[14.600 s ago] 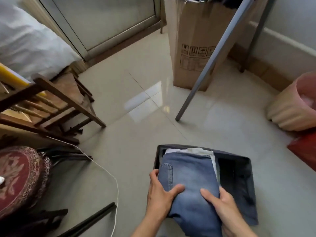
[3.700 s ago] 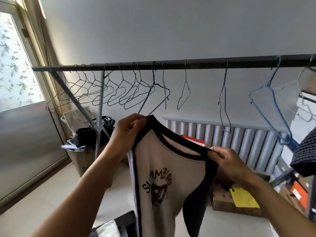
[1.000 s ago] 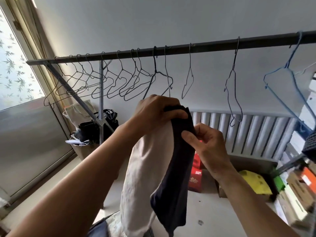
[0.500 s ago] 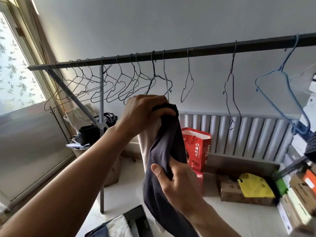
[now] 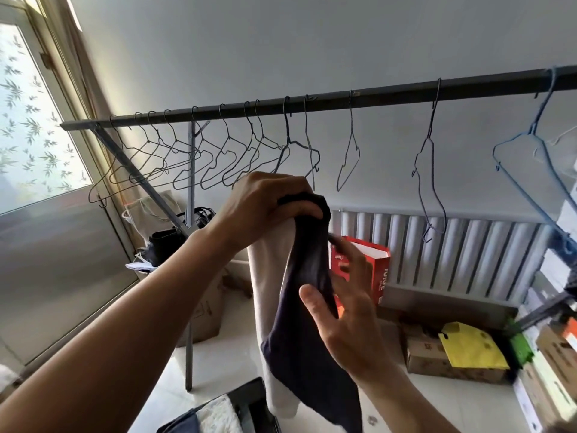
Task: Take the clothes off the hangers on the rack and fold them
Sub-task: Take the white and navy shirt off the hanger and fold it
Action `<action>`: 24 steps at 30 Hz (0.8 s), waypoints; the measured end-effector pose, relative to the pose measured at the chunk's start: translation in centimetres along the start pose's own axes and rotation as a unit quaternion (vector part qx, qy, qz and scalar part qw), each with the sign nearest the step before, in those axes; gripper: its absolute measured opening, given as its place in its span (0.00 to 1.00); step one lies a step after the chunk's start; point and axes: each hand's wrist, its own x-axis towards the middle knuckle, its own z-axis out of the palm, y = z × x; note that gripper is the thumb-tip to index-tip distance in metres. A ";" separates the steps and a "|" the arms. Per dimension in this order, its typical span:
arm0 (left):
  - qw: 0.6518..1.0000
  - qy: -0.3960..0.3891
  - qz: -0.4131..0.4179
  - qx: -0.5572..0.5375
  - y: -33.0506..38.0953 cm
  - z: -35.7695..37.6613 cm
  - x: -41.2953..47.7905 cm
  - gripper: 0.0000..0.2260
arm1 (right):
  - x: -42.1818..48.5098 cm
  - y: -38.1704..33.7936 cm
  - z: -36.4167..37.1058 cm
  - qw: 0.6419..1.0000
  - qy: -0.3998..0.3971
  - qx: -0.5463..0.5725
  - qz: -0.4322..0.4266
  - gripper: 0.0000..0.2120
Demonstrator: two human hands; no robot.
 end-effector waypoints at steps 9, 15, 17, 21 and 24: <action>0.995 -0.094 -0.026 0.010 0.2 0.1 0.0 0.13 | 4.1 -0.4 -2.2 0.964 -0.107 0.179 0.165 0.15; 0.995 -0.067 -0.073 0.028 -0.5 -1.0 0.0 0.15 | 0.7 2.7 -2.2 0.932 -0.178 0.197 0.248 0.14; 0.994 -0.048 -0.096 0.029 -0.8 -1.6 -0.1 0.15 | -0.5 3.4 -2.3 0.923 -0.184 0.199 0.271 0.12; 0.988 -0.037 -0.142 0.041 -1.3 -2.8 -0.4 0.12 | -1.3 4.1 -3.0 0.910 -0.113 0.241 0.317 0.09; 0.980 -0.054 -0.190 0.025 -1.4 -3.3 -0.8 0.15 | -0.2 3.9 -3.8 0.939 -0.039 0.175 0.295 0.11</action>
